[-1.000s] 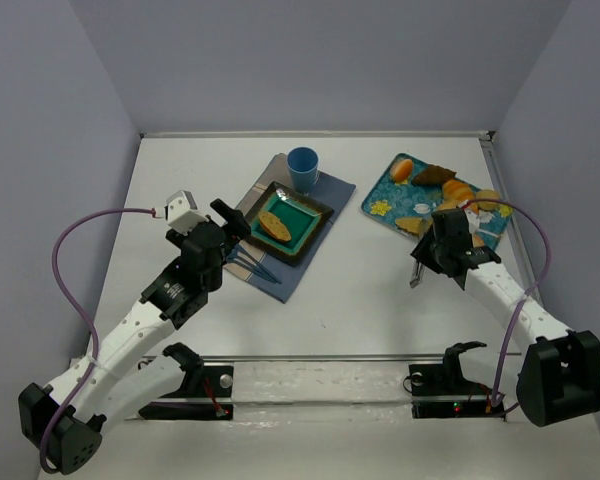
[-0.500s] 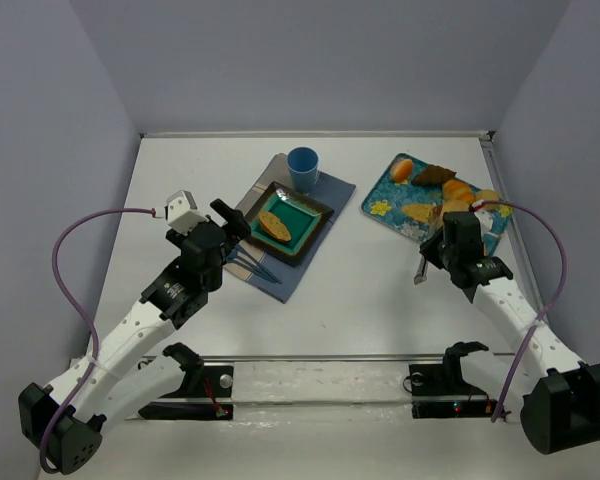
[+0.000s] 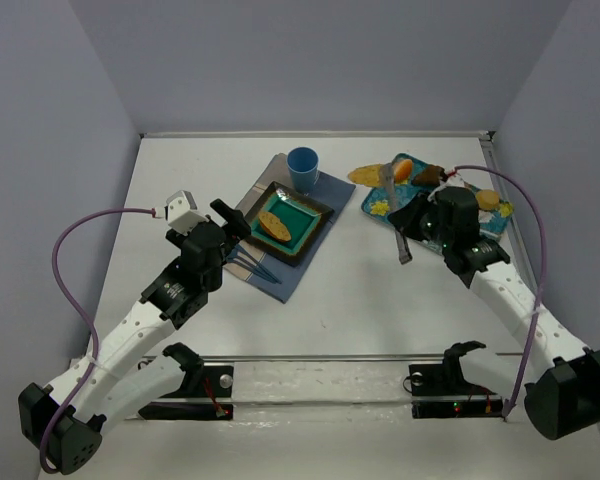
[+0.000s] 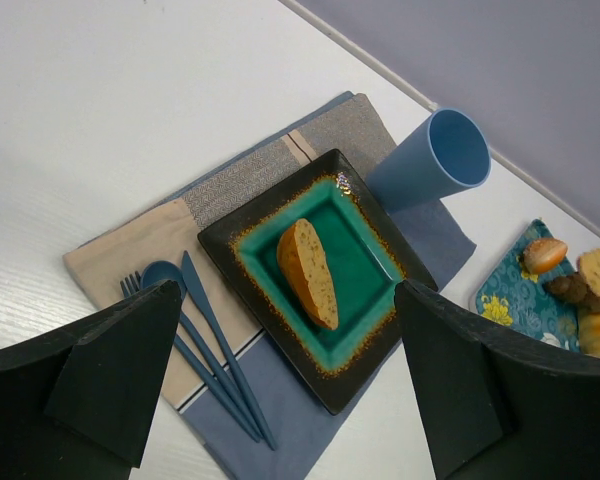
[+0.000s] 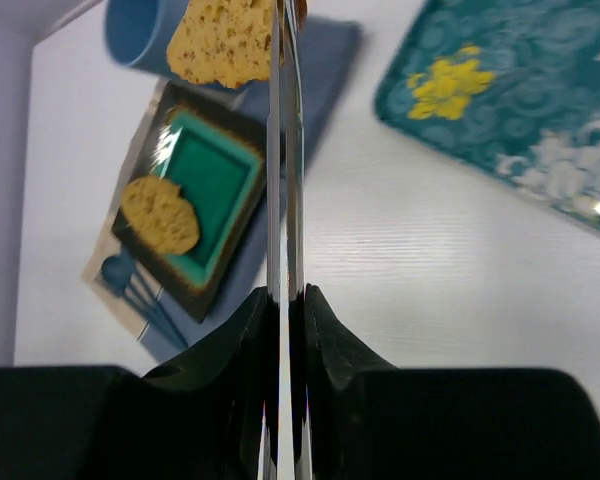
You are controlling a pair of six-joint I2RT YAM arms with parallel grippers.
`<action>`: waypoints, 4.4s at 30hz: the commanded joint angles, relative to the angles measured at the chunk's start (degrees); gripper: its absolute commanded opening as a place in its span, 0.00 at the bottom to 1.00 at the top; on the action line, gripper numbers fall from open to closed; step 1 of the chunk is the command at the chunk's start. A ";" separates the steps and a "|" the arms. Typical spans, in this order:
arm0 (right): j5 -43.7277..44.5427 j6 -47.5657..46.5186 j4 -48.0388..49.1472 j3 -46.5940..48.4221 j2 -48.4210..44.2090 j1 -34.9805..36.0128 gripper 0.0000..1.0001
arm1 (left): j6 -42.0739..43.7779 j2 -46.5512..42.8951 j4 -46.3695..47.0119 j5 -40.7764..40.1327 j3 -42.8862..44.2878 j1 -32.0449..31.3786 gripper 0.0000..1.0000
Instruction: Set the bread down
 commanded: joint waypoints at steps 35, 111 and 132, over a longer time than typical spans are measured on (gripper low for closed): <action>18.14 -3.49 1.98 18.89 26.07 22.26 0.55 | -1.68 -1.72 -0.75 -3.14 0.07 0.43 0.99; -6.51 -26.07 -1.03 25.75 25.54 11.35 0.34 | -1.15 -0.93 0.57 -2.17 -0.37 0.43 0.99; 3.50 -34.61 -5.42 48.33 52.96 24.28 0.42 | -0.89 -0.93 1.45 -1.55 -0.81 0.43 0.99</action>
